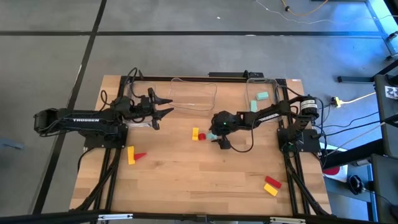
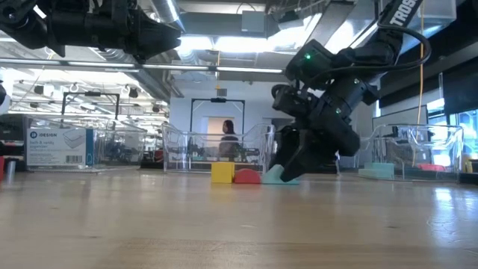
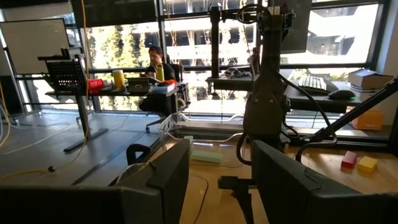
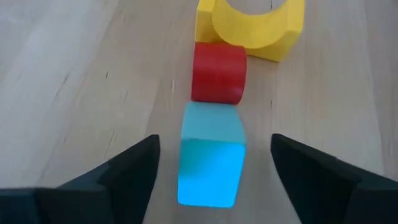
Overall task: Sort & place blocks by color
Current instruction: Put the blue block into the right transparent bin
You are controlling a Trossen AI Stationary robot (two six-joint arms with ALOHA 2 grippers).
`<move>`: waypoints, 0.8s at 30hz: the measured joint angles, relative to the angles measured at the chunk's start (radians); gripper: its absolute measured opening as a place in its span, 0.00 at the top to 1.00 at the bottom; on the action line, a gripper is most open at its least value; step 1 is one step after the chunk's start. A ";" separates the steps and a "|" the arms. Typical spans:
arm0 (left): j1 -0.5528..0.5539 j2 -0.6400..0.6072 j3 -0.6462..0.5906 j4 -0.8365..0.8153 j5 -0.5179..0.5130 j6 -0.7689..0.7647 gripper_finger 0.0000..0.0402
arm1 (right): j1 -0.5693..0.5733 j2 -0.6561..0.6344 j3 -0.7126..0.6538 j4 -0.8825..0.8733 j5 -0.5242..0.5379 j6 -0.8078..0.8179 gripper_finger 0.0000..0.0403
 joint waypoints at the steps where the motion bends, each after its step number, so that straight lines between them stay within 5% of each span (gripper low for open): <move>1: 0.000 0.000 0.000 0.000 0.000 0.000 0.59 | 0.001 0.000 0.000 -0.003 0.000 0.008 0.28; 8: 0.000 0.000 0.000 0.000 0.000 0.000 0.59 | 0.002 0.000 0.000 0.031 0.000 0.053 0.67; 18: -0.001 0.000 0.000 -0.020 0.000 -0.001 0.59 | -0.011 -0.198 -0.040 -0.079 -0.017 0.054 0.68; 24: -0.001 0.000 0.000 -0.019 0.000 0.000 0.59 | -0.011 -0.448 -0.267 0.251 0.015 0.102 0.68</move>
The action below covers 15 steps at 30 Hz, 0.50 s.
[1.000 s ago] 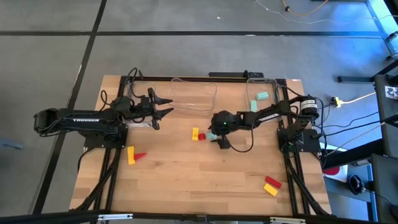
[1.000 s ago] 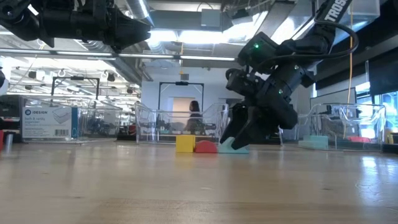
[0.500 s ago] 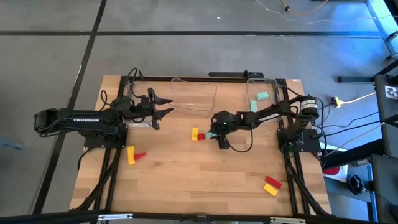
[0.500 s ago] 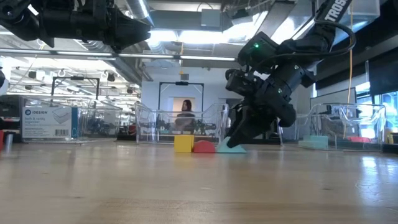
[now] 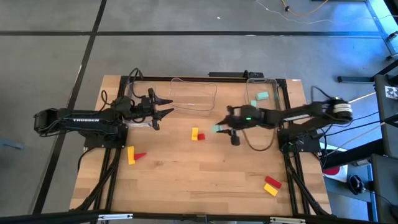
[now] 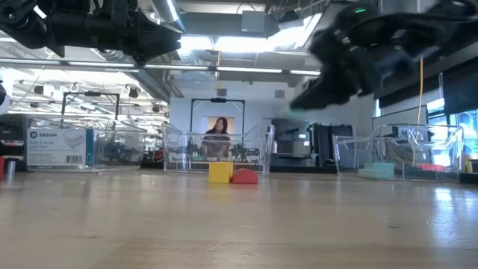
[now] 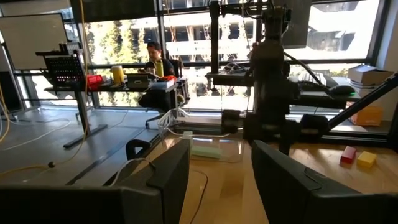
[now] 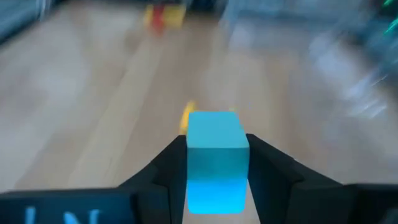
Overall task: Sort & place blocks by color
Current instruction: Put the blue block into the right transparent bin
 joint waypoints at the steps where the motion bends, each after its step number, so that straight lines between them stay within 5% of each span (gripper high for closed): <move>1: 0.000 0.000 0.000 0.000 0.000 0.000 0.59 | -0.001 -0.028 -0.045 0.101 0.020 0.006 0.68; 7: 0.000 0.000 0.000 0.004 0.000 0.000 0.59 | -0.002 -0.106 -0.175 0.531 0.159 0.000 0.68; 15: 0.000 0.000 0.000 0.005 0.000 0.006 0.59 | -0.033 -0.114 -0.058 0.521 0.160 -0.092 0.68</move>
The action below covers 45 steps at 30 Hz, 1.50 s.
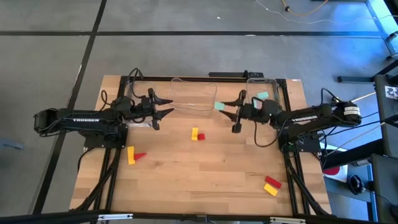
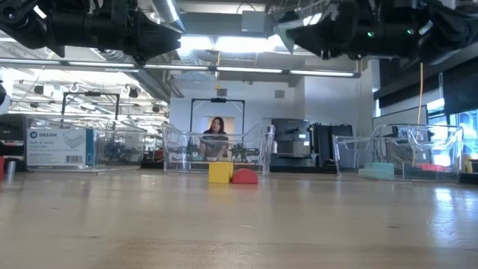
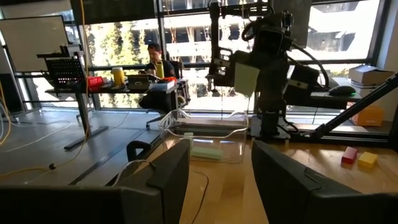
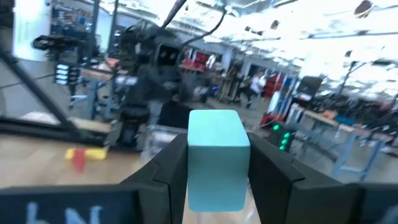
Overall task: Sort & place blocks by color
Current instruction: Put the blue block into the right transparent bin
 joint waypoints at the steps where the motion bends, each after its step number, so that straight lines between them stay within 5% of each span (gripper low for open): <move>1: 0.000 0.000 0.000 0.000 0.002 0.000 0.59 | -0.004 0.000 0.017 -0.007 0.001 -0.013 0.68; 21: 0.000 0.000 0.000 -0.001 0.048 0.030 0.59 | -0.008 0.000 0.046 -0.071 0.011 -0.019 0.68; 34: 0.000 0.000 0.000 0.000 0.048 0.027 0.59 | -0.026 -0.007 0.046 -0.262 0.480 -0.017 0.68; 37: 0.000 0.000 0.000 0.000 0.048 0.027 0.59 | -0.026 -0.035 0.076 -0.438 0.609 0.017 0.68; 41: 0.000 0.000 0.000 -0.001 0.048 0.027 0.59 | -0.030 -0.077 0.200 -0.924 0.778 0.206 0.68; 45: 0.000 0.000 0.000 0.000 0.048 0.026 0.59 | -0.079 -0.080 0.287 -1.374 0.794 0.514 0.68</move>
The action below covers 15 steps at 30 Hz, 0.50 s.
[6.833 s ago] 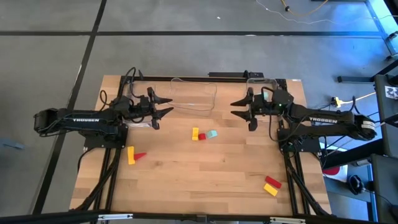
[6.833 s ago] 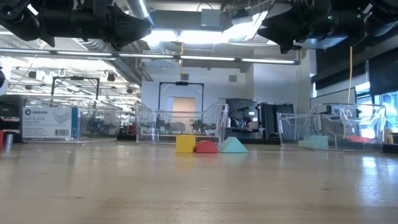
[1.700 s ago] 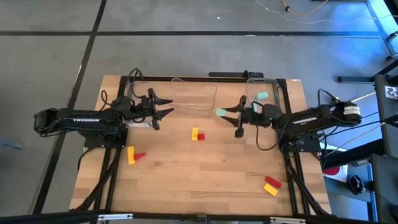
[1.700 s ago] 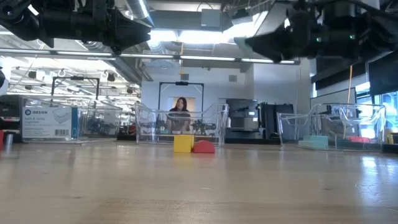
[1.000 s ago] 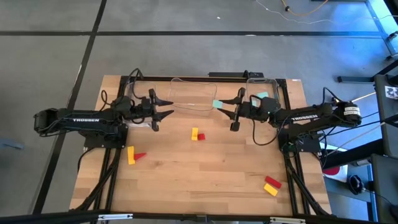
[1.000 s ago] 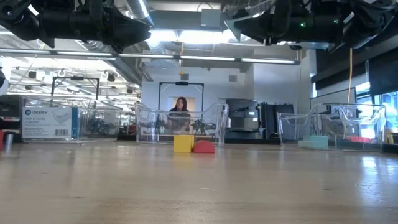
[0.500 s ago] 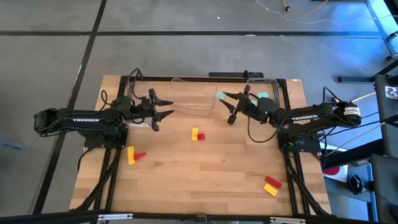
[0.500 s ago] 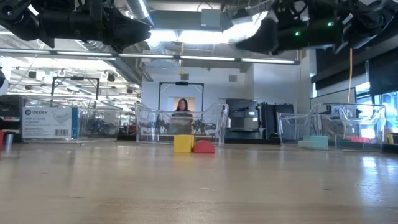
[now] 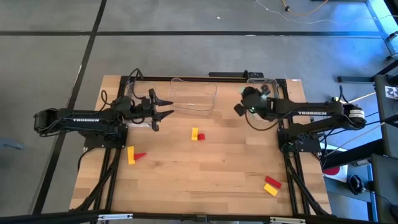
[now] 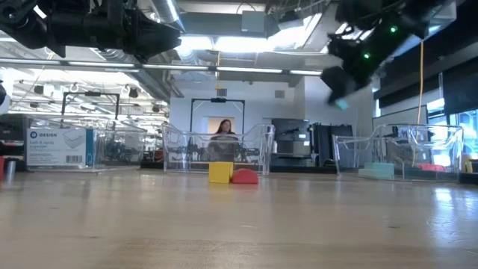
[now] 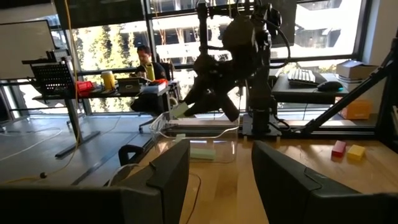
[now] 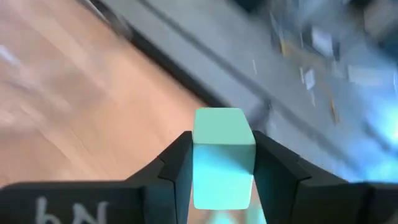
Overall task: Sort & place blocks by color
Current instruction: Put the blue block into the right transparent bin
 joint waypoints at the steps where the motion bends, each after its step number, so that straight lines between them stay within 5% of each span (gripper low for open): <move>1: 0.000 0.000 0.000 0.000 0.000 0.000 0.59 | -0.020 0.000 0.002 -0.073 -0.015 0.063 0.68; 7: 0.000 0.000 0.000 0.000 0.000 -0.005 0.59 | -0.158 0.003 -0.043 -0.327 -0.044 0.332 0.68; 15: 0.000 0.000 0.000 0.000 0.000 -0.006 0.59 | -0.297 0.002 -0.115 -0.295 -0.183 0.386 0.68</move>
